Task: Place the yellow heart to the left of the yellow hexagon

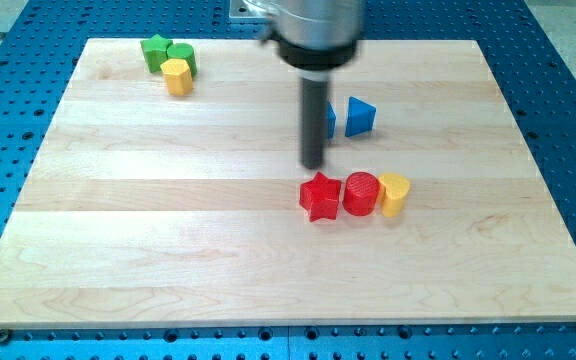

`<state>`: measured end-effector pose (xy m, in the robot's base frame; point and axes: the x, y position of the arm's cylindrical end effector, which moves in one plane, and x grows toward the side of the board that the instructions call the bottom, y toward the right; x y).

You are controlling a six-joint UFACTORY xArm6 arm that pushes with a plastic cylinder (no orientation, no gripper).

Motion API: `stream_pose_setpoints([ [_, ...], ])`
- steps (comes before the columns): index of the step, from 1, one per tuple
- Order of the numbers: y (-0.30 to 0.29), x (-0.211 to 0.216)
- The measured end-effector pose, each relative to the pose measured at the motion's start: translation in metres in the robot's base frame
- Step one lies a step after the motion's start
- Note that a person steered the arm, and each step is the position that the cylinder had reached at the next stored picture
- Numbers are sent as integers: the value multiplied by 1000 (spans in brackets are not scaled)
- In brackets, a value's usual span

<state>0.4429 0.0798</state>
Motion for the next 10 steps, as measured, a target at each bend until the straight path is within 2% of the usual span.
stream_pose_setpoints([
  [1, 123, 2],
  [2, 139, 93],
  [3, 73, 84],
  [5, 5, 9],
  [6, 30, -17],
  [7, 50, -24],
  [8, -37, -24],
  [9, -93, -34],
  [10, -122, -61],
])
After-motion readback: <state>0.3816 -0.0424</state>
